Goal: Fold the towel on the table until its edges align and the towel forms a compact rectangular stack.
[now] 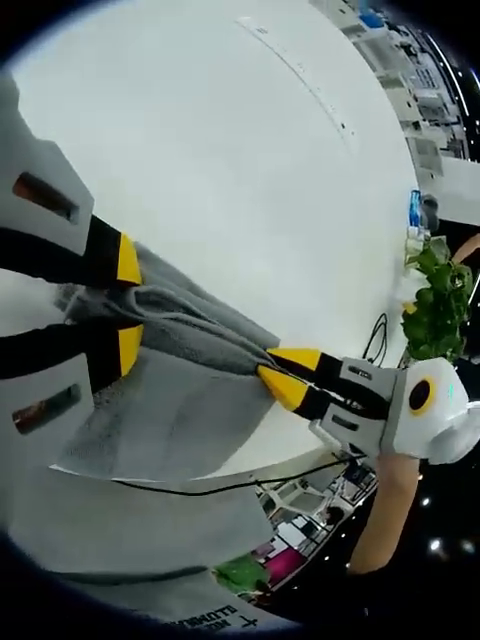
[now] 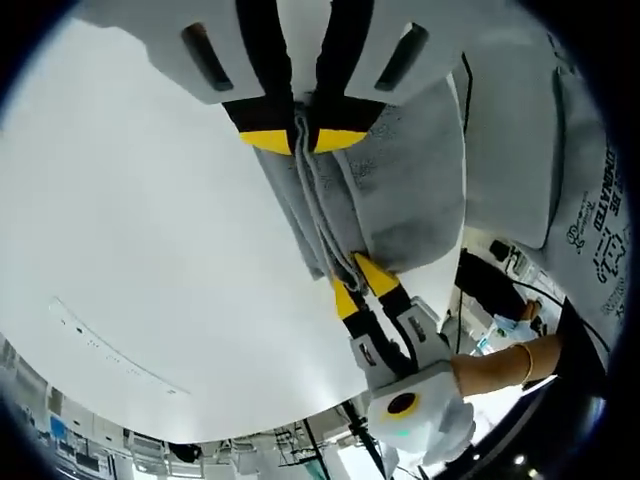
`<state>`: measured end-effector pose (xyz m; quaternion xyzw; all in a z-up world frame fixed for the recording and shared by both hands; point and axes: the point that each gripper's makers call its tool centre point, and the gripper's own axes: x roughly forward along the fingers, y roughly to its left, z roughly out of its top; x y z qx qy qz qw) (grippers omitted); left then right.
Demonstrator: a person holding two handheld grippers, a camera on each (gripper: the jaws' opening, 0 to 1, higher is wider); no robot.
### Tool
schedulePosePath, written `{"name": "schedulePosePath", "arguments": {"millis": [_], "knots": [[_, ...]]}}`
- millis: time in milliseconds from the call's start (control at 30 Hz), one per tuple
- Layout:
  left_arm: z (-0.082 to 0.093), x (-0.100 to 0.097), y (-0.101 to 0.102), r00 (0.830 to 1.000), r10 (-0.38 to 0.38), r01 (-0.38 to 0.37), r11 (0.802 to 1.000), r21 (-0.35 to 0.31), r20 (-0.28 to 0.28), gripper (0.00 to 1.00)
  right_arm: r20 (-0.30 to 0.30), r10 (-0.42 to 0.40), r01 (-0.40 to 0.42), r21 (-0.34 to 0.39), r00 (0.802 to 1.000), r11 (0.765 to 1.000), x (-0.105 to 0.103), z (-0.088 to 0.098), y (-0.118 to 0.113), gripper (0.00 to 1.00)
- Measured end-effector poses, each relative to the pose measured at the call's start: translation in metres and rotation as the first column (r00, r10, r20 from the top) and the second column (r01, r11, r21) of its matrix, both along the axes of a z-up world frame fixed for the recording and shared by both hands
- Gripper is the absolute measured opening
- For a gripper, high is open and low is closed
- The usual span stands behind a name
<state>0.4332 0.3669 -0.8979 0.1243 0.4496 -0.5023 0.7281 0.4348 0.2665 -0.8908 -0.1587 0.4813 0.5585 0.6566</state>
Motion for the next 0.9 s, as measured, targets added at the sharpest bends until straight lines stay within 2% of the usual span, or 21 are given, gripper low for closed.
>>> {"name": "schedulePosePath", "arguments": {"millis": [367,467,567,700,900], "knots": [[0.011,0.012,0.011,0.997,0.055,-0.054,0.998,-0.011,0.063,0.14,0.018,-0.044,0.044,0.009,0.999,0.999,0.007,0.007,-0.003,0.07],[0.015,0.013,0.016,0.995,0.070,-0.069,0.998,-0.011,0.074,0.14,0.047,-0.073,0.073,0.009,0.996,0.997,0.013,0.011,-0.006,0.03],[0.019,0.015,0.023,0.991,0.085,-0.085,0.996,0.001,0.102,0.14,0.052,-0.103,0.102,0.022,0.993,0.994,0.018,0.018,-0.011,0.03],[0.026,0.012,0.030,0.988,0.103,-0.104,0.995,-0.001,0.114,0.14,0.074,-0.118,0.117,0.025,0.990,0.993,0.018,0.024,-0.016,0.05],[0.038,0.006,0.039,0.977,0.109,-0.114,0.993,0.019,0.183,0.15,0.111,-0.151,0.147,0.047,0.982,0.988,0.015,0.034,-0.022,0.11]]}}
